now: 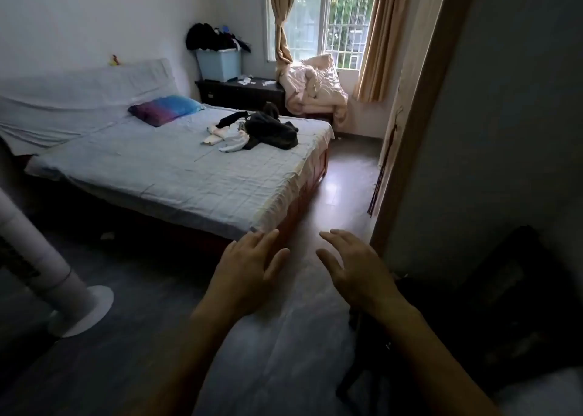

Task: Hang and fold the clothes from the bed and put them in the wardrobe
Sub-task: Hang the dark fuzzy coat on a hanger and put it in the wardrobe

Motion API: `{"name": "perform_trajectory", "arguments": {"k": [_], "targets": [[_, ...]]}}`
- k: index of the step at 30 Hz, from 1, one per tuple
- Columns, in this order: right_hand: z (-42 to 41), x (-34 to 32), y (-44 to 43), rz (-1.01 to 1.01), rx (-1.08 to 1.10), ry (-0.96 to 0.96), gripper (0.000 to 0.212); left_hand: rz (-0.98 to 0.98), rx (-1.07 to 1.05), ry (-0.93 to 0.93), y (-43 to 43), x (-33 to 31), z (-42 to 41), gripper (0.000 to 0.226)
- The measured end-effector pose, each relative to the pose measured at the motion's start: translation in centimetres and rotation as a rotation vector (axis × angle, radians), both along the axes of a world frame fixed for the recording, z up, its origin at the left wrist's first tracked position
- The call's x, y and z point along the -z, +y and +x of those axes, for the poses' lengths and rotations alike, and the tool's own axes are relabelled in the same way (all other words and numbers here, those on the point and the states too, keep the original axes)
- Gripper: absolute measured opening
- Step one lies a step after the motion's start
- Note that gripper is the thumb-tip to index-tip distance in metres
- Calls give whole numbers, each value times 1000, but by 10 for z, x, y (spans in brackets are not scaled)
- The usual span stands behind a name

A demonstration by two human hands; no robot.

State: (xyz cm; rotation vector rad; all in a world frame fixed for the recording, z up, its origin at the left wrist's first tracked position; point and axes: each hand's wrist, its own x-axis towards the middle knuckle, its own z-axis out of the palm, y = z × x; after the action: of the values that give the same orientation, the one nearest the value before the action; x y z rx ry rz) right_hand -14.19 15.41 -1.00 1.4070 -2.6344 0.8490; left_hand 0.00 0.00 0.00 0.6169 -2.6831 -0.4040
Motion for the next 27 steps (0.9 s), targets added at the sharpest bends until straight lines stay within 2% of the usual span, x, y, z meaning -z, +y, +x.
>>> {"name": "perform_trajectory", "arguments": {"k": [6, 14, 21, 27], "targets": [[-52, 28, -28, 33, 35, -21, 48, 38, 31, -31, -43, 28, -57, 68], [-172, 56, -84, 2, 86, -103, 50, 71, 59, -87, -90, 47, -172, 67], [-265, 50, -137, -2, 73, -153, 48, 120, 63, -90, -139, 47, -274, 49], [-333, 57, -188, 27, 66, -159, 48, 133, 44, -98, -190, 49, -346, 66]]}}
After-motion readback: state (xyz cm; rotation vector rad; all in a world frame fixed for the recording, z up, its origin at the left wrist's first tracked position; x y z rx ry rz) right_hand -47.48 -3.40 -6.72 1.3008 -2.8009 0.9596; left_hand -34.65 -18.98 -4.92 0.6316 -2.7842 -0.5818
